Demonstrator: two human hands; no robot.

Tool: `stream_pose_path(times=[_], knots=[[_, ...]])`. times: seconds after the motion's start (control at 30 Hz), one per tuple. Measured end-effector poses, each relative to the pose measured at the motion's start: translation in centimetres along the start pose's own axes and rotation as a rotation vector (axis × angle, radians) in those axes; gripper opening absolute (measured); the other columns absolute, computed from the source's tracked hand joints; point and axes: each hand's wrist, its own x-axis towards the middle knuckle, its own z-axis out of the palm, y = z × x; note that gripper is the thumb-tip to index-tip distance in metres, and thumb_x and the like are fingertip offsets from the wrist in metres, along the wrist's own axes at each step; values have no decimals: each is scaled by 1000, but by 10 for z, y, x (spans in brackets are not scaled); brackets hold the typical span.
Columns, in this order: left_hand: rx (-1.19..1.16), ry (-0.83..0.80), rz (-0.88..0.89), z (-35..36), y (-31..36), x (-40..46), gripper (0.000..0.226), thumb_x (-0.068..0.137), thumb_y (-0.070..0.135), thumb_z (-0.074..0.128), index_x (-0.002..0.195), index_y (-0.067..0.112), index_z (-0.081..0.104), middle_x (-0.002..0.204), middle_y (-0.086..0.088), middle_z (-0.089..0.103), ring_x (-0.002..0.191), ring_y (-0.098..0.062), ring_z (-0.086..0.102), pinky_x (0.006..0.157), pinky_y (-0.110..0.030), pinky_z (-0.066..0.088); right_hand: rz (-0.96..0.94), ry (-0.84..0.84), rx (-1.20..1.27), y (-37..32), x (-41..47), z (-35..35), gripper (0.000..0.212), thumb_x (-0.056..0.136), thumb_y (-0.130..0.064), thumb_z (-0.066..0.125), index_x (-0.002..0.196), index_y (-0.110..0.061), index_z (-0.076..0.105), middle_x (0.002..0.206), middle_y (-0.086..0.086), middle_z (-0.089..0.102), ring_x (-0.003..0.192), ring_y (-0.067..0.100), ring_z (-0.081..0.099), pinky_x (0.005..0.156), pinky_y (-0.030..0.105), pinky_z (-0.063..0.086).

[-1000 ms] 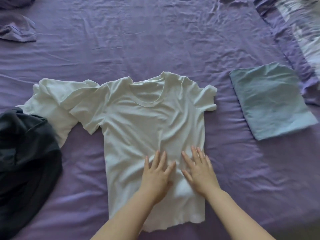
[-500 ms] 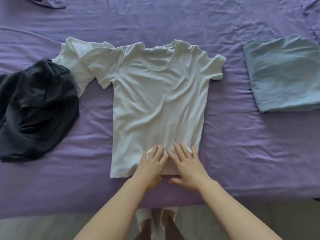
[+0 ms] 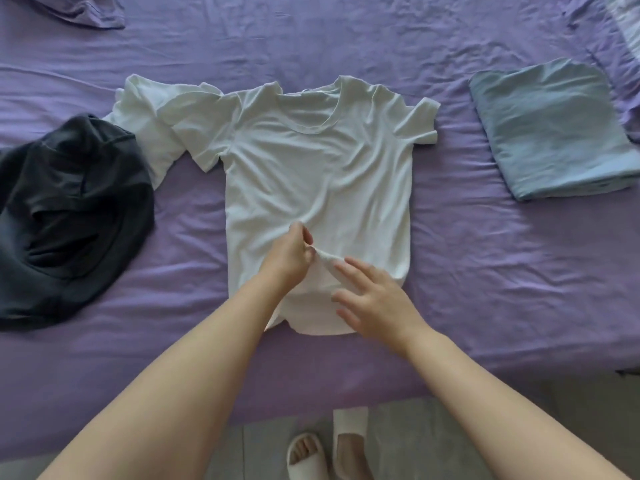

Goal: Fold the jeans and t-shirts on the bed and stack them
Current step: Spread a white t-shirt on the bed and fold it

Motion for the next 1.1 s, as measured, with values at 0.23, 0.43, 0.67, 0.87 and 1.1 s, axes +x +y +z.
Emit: stream_pose_path(times=[0.23,0.43,0.67,0.87,1.1], knots=[[248,-231,347,27,-21,-42,19,75,23,63,93,17,68,106,-5,61,104,-26,57,83,-31,45,37,-328,-207,-11,-25,28,27,56,-25,85,73,-17,67,126,21,58,117,37,56,90,49,50],[714,-167,489,49,-33,-70,48,73,35,74,113,15,57,143,-13,41,135,-27,36,108,-49,32,100,-41,108,1,-26,24,4,83,-7,60,83,-3,59,128,25,55,86,39,67,63,38,55],[403,245,638,47,-19,-86,16,72,1,49,76,10,62,67,-1,62,60,-22,62,81,-39,56,171,60,23,2,-44,9,56,66,-10,77,111,-10,44,129,17,56,94,31,65,87,41,51],[435,53,410,43,-24,-92,42,79,-5,60,118,10,60,73,-14,65,65,-36,61,53,-40,46,530,-13,22,16,-40,3,29,74,-2,65,102,-7,61,91,10,64,82,33,59,73,38,44],[512,-90,345,54,-38,-94,52,86,-2,45,133,18,50,107,-12,56,102,-27,51,81,-35,42,691,168,155,32,-72,-16,12,76,4,56,83,-6,58,86,8,53,77,28,51,53,31,35]])
